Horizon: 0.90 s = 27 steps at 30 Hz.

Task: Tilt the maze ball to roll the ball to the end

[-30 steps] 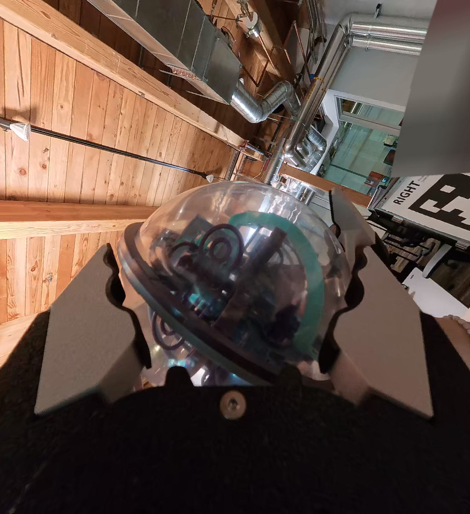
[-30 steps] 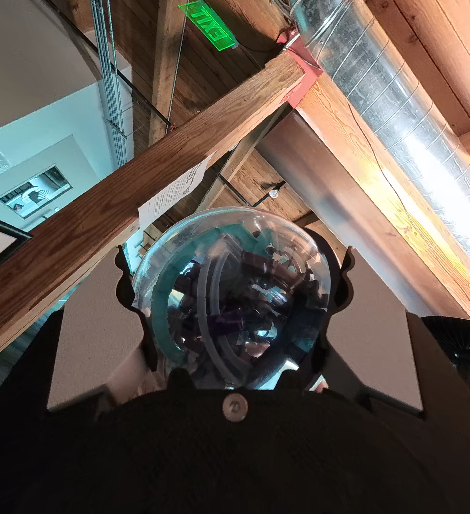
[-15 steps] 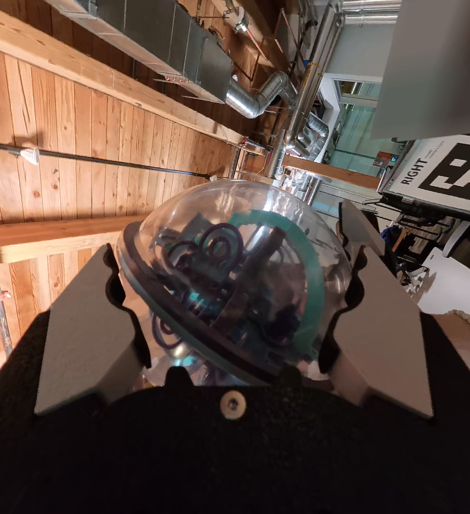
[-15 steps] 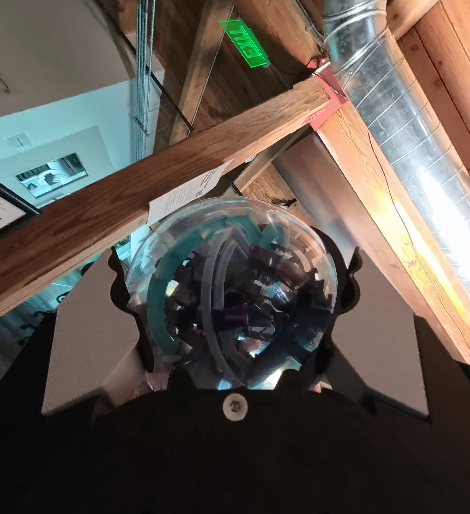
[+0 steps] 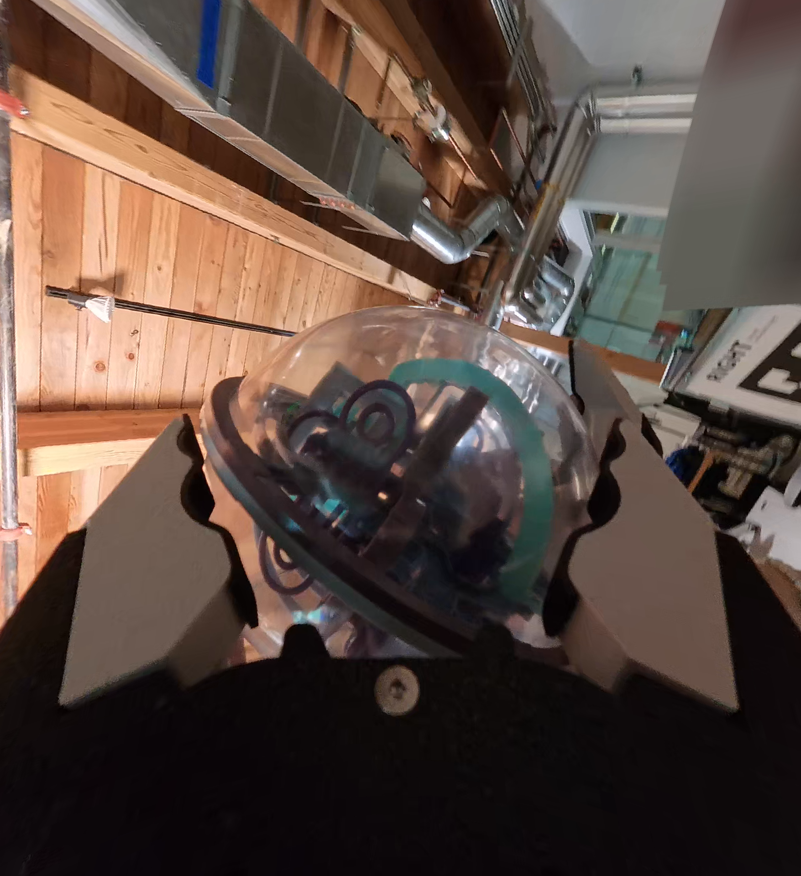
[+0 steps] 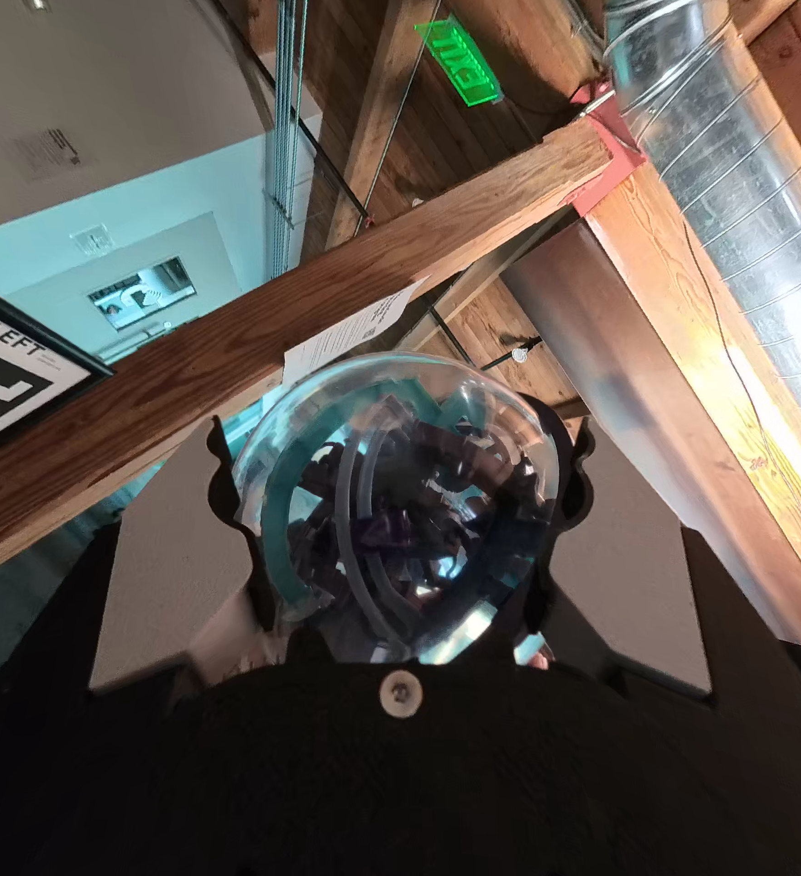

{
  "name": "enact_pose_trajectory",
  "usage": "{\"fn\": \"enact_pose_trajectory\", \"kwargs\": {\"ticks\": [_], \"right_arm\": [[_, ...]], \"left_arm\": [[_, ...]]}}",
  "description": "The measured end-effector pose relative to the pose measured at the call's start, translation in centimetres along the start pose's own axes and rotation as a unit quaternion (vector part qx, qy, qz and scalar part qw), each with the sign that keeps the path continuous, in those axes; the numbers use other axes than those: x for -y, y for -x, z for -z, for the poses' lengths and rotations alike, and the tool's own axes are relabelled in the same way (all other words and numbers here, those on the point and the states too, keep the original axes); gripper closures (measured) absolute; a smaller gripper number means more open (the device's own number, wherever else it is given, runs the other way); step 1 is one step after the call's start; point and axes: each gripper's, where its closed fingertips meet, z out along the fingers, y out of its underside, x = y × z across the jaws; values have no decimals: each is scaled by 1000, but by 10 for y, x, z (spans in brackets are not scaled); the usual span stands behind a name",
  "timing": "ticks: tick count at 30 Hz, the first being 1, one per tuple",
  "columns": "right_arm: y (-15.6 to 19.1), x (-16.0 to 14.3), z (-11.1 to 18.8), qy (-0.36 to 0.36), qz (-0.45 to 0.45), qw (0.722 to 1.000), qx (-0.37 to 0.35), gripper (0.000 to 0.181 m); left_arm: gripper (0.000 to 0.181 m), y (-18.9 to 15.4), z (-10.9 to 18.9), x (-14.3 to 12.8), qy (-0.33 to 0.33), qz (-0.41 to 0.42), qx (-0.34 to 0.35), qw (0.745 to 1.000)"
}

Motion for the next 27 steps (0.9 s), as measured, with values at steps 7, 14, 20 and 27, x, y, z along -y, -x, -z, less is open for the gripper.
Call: {"fn": "enact_pose_trajectory", "kwargs": {"ticks": [7,14,20,27], "right_arm": [[-32,-22,0,75,-64,994,-37,53],[-58,-31,3,118,-115,982,-94,69],[-63,-46,8,143,-114,976,-121,65],[-64,-71,39,145,-99,972,-158,63]], "left_arm": [[25,27,12,-33,-2,118,90,989],[34,40,40,-57,-80,246,166,952],[35,33,49,-77,-56,254,163,952],[30,24,56,-121,77,351,154,921]]}}
